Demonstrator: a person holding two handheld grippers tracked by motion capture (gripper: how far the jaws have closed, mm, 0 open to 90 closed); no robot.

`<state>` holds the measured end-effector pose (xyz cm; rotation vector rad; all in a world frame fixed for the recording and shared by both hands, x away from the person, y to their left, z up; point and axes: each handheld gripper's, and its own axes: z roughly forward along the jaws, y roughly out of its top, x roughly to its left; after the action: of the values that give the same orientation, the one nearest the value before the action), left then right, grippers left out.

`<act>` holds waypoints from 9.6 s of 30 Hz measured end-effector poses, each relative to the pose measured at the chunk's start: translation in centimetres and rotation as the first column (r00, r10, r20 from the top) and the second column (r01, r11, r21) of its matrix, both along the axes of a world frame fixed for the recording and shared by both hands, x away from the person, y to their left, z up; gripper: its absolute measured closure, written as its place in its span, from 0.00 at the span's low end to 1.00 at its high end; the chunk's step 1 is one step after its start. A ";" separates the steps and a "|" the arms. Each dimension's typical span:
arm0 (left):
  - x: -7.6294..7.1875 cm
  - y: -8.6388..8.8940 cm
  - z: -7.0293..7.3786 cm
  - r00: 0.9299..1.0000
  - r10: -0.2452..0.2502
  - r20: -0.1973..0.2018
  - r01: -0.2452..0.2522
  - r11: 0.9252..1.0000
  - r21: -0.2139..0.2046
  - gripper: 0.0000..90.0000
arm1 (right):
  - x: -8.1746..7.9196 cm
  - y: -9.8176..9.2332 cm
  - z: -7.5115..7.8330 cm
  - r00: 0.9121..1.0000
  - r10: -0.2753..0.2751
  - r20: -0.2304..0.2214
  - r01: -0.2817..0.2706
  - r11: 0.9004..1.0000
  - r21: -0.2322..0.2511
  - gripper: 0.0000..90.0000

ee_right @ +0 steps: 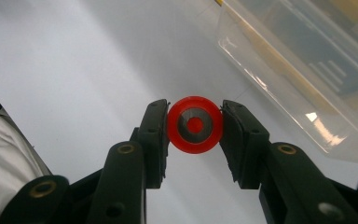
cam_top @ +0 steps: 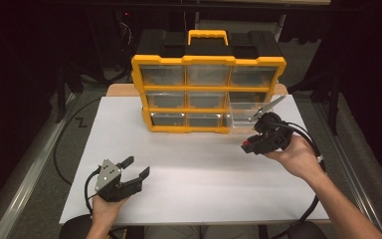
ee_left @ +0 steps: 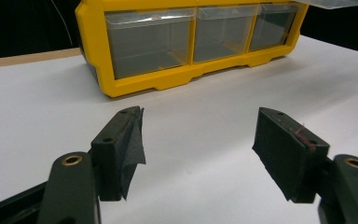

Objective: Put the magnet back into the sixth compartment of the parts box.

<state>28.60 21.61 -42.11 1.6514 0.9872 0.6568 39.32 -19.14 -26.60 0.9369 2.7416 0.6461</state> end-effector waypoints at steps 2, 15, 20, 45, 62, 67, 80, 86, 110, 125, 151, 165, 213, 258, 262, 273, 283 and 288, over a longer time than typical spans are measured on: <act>0.0 0.0 0.0 1.000 0.000 0.000 0.000 1.000 0.000 0.37 | 0.0 -0.1 0.2 1.000 -0.002 0.000 0.002 1.000 0.005 0.72; 0.1 0.0 0.0 1.000 0.000 -0.003 0.000 1.000 0.002 0.37 | 0.3 -0.5 1.4 1.000 -0.002 -0.004 0.002 1.000 0.015 0.72; 0.1 0.0 0.0 1.000 0.000 -0.003 0.000 1.000 0.001 0.37 | 0.4 -0.5 2.2 1.000 -0.002 0.002 0.002 1.000 0.023 0.72; 0.0 0.0 0.0 1.000 0.000 -0.003 0.000 1.000 -0.001 0.37 | 1.4 -0.6 4.8 1.000 -0.023 0.021 0.022 0.999 0.037 0.72; 0.0 0.0 0.0 1.000 0.000 -0.002 0.000 1.000 0.000 0.37 | 2.5 -0.4 6.2 0.998 -0.041 0.043 0.040 0.998 0.038 0.72; 0.0 0.0 0.0 1.000 -0.001 -0.002 0.001 1.000 0.000 0.37 | 3.0 -0.1 6.1 0.998 -0.048 0.039 0.046 0.998 0.037 0.72; 0.0 0.0 0.0 1.000 -0.002 -0.003 0.002 1.000 0.000 0.37 | 4.9 0.3 5.6 0.996 -0.083 0.040 0.082 0.996 0.019 0.72; 0.0 0.0 0.0 1.000 -0.002 -0.003 0.002 1.000 0.000 0.37 | 5.5 0.3 5.5 0.994 -0.099 0.036 0.099 0.995 0.021 0.72; 0.1 0.0 0.0 1.000 -0.002 -0.005 0.002 1.000 -0.001 0.37 | 7.3 0.6 4.3 0.989 -0.144 0.021 0.144 0.990 -0.003 0.71; 0.0 0.0 0.0 1.000 -0.003 -0.001 0.003 1.000 -0.001 0.37 | 7.5 0.8 4.0 0.990 -0.143 0.011 0.143 0.990 -0.017 0.68; 0.0 0.0 0.0 1.000 -0.002 -0.001 0.002 1.000 0.000 0.37 | 6.4 0.2 4.3 0.990 -0.133 0.039 0.132 0.991 0.015 0.63; 0.0 0.0 0.0 1.000 -0.001 -0.002 0.001 1.000 0.000 0.37 | 5.6 -1.1 4.7 0.989 -0.140 0.049 0.138 0.989 0.045 0.62; 0.0 0.0 0.0 1.000 0.002 -0.007 -0.002 1.000 -0.003 0.36 | 1.3 -3.5 3.9 0.988 -0.115 0.105 0.103 0.988 0.116 0.57; 0.0 0.0 0.0 1.000 0.002 -0.004 -0.002 1.000 -0.007 0.36 | -1.1 -4.8 3.1 0.986 -0.109 0.129 0.094 0.988 0.119 0.55; 0.0 0.0 0.0 1.000 0.000 -0.004 0.000 1.000 -0.005 0.36 | -1.2 -5.2 2.6 0.985 -0.115 0.126 0.096 0.985 0.142 0.55; 0.0 0.0 0.0 1.000 0.001 -0.004 -0.001 1.000 -0.005 0.36 | -1.7 -5.3 2.1 0.983 -0.121 0.136 0.102 0.985 0.139 0.54; 0.0 0.0 0.0 1.000 0.002 -0.003 -0.002 1.000 -0.009 0.36 | -2.2 -5.3 1.9 0.984 -0.118 0.135 0.099 0.985 0.140 0.54; 0.0 0.0 0.0 1.000 0.002 -0.003 -0.002 1.000 -0.009 0.36 | -2.7 -5.6 1.8 0.982 -0.124 0.142 0.103 0.984 0.148 0.55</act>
<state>28.59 21.62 -42.08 1.6437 0.9923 0.6506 36.60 -24.76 -24.75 1.0209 2.5166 0.8605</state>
